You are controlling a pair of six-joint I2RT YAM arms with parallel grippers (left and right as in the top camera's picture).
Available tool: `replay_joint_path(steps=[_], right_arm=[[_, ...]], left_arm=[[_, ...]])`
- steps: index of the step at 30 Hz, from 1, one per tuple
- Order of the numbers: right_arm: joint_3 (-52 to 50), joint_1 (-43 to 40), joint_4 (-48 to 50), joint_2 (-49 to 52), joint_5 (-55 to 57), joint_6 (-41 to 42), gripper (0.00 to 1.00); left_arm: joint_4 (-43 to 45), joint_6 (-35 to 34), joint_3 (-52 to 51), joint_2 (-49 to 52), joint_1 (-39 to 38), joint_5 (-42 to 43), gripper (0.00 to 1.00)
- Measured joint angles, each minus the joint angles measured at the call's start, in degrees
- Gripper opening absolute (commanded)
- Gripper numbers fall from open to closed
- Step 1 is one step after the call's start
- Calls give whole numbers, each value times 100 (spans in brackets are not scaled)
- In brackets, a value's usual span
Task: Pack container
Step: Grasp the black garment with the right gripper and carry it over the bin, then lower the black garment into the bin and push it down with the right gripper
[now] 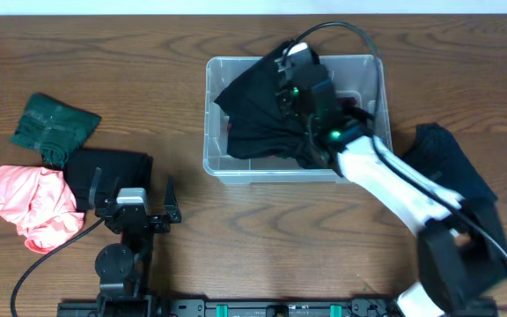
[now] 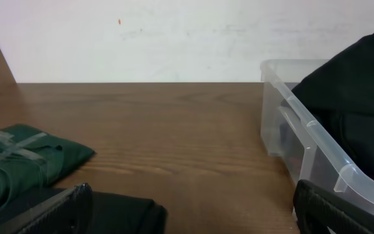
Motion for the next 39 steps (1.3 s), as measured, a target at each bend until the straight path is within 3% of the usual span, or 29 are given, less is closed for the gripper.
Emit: replay_joint_path(steps=[4, 8, 12, 15, 25, 34, 39], right_arm=[[0, 0, 201, 540, -127, 127, 29], [31, -63, 22, 682, -1178, 72, 27], [170, -129, -728, 682, -2433, -413, 31], [264, -136, -1300, 662, -2745, -706, 29], [260, -297, -1545, 507, -1786, -450, 41], [61, -463, -1141, -490, -654, -203, 37], [94, -457, -2245, -1344, -457, -120, 36]], left_arm=[[0, 0, 0, 0, 0, 0, 98], [0, 0, 0, 0, 0, 2, 98], [0, 0, 0, 0, 0, 2, 98], [-2, 0, 0, 0, 0, 0, 98], [-2, 0, 0, 0, 0, 0, 98], [0, 0, 0, 0, 0, 2, 98], [0, 0, 0, 0, 0, 0, 98]])
